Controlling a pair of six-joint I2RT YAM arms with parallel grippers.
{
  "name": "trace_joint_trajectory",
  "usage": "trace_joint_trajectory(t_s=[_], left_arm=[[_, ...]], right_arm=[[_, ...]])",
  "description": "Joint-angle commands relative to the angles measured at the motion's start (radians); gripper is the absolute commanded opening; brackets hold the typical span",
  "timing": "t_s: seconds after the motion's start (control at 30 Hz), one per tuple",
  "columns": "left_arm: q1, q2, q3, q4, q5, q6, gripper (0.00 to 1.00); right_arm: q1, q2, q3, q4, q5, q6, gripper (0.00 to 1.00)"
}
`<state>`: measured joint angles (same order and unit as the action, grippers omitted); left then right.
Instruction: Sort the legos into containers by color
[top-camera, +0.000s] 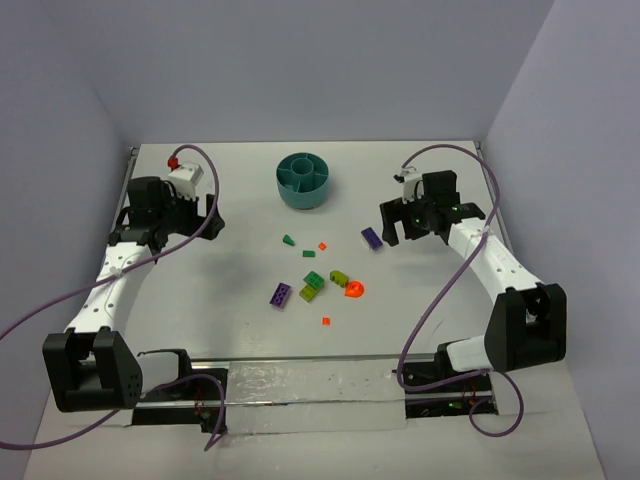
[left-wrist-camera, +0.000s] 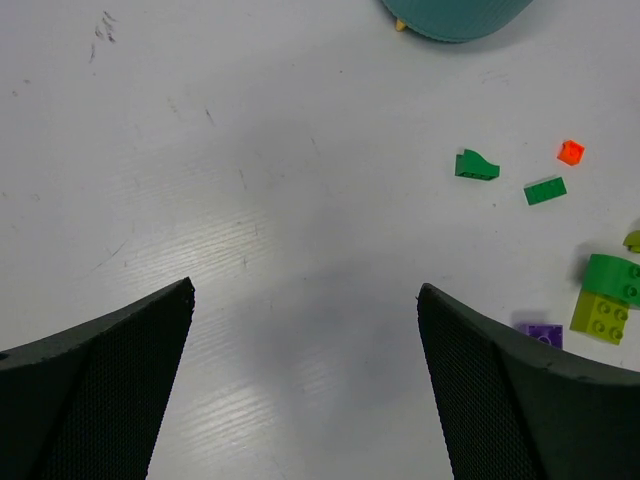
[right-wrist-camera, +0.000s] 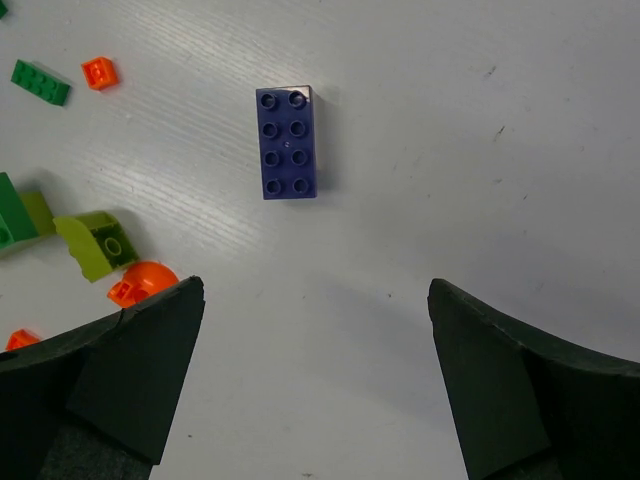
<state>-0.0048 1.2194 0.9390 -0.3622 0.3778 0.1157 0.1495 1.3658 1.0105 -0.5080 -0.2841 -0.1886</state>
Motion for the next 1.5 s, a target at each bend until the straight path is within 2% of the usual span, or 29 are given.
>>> trace_joint_trajectory(t_s=[0.0, 0.13, 0.27, 0.43, 0.73, 0.93, 1.1, 1.47], left_arm=[[0.001, -0.025, 0.012, -0.005, -0.012, 0.051, 0.99], [-0.014, -0.023, 0.02, -0.006, -0.029, 0.07, 0.99], [-0.059, -0.011, 0.023, 0.018, -0.109, 0.061, 0.99], [-0.125, -0.03, -0.025, 0.101, -0.187, 0.073, 0.99], [-0.13, -0.008, -0.024, 0.107, -0.151, 0.058, 0.99], [-0.13, -0.016, -0.049, 0.14, -0.189, 0.073, 0.99], [-0.13, -0.018, -0.063, 0.149, -0.193, 0.065, 0.99], [-0.13, -0.017, -0.092, 0.169, -0.186, 0.056, 0.99]], right_arm=[[0.021, 0.026, 0.073, -0.031, 0.032, -0.02, 1.0], [0.06, 0.111, 0.151, -0.099, 0.066, -0.037, 1.0], [0.084, 0.206, 0.248, -0.185, 0.085, -0.046, 1.0], [0.128, 0.358, 0.379, -0.285, 0.127, -0.041, 0.98], [0.181, 0.535, 0.57, -0.405, 0.192, -0.035, 0.93], [0.188, 0.646, 0.686, -0.515, 0.176, -0.052, 0.83], [0.188, 0.706, 0.727, -0.56, 0.173, -0.065, 0.79], [0.189, 0.803, 0.809, -0.618, 0.181, -0.074, 0.77]])
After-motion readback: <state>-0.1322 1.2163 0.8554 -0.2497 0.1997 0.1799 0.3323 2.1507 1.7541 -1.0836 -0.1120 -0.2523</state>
